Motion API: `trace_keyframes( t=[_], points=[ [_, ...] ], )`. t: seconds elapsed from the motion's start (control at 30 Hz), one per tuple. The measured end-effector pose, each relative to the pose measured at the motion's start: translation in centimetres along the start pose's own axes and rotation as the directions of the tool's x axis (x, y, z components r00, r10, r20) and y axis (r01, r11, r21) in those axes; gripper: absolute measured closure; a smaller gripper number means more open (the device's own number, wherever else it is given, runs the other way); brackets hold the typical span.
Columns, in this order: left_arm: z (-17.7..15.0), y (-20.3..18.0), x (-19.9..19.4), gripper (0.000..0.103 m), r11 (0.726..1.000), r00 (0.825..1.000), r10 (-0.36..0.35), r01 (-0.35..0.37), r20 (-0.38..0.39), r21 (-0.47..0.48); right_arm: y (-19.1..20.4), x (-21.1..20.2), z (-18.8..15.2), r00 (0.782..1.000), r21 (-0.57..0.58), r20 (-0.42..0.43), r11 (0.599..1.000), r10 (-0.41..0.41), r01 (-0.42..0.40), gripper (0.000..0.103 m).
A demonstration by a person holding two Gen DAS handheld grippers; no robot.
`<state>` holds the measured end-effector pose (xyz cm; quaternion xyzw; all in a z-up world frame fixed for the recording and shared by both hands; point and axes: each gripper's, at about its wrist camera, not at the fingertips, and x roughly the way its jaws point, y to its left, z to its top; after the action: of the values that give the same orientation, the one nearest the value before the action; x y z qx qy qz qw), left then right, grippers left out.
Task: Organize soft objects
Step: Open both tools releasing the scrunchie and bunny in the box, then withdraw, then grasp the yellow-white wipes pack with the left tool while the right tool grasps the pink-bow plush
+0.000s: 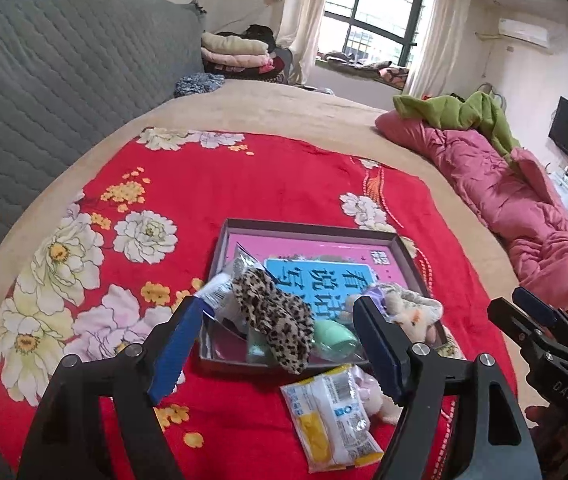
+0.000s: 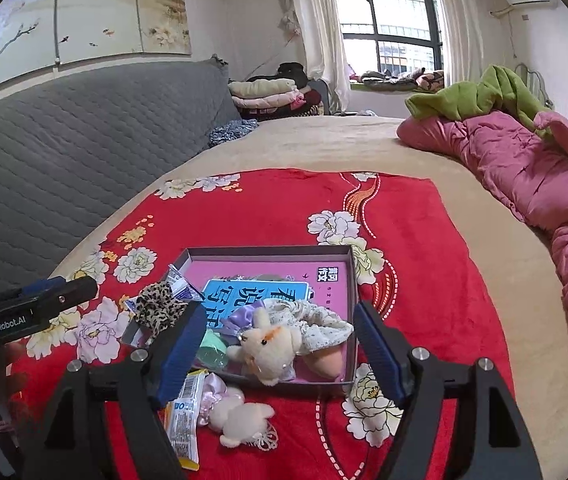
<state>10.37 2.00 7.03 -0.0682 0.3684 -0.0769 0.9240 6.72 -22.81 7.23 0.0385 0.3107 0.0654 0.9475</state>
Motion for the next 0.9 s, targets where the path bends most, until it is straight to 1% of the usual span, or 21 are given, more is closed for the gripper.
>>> trace_keyframes(
  t=[0.13, 0.3, 0.47, 0.6, 0.67, 0.9],
  points=[
    [-0.6, -0.3, -0.5, 0.024, 1.0, 1.0, -0.005, 0.005, -0.017, 0.003, 0.1, -0.8, -0.2, 1.0, -0.015, 0.002, 1.0, 0.01, -0.01, 0.025],
    [-1.5, -0.7, -1.0, 0.024, 1.0, 1.0, -0.002, 0.003, -0.028, 0.004, 0.5, -2.0, -1.3, 0.999, -0.022, -0.003, 0.999, 0.033, -0.033, 0.025],
    [-2.5, -1.1, -1.3, 0.024, 1.0, 0.999, 0.0, 0.0, -0.047, 0.006, 0.8, -2.7, -2.0, 0.999, -0.046, -0.013, 0.998, 0.03, -0.031, 0.025],
    [-3.1, -1.7, -1.6, 0.024, 1.0, 0.998, 0.005, -0.003, -0.064, 0.029, 0.8, -3.4, -2.3, 0.999, -0.036, -0.018, 0.999, 0.034, -0.034, 0.025],
    [-3.3, -1.9, -2.0, 0.024, 0.999, 0.998, 0.002, 0.0, -0.063, 0.035, 1.0, -3.7, -2.5, 0.999, -0.053, -0.019, 0.998, 0.037, -0.037, 0.025],
    [-4.1, -2.0, -2.5, 0.024, 1.0, 0.996, -0.019, 0.02, -0.088, 0.006, 1.3, -4.0, -3.4, 0.998, -0.067, -0.038, 0.996, 0.049, -0.051, 0.025]
  ],
)
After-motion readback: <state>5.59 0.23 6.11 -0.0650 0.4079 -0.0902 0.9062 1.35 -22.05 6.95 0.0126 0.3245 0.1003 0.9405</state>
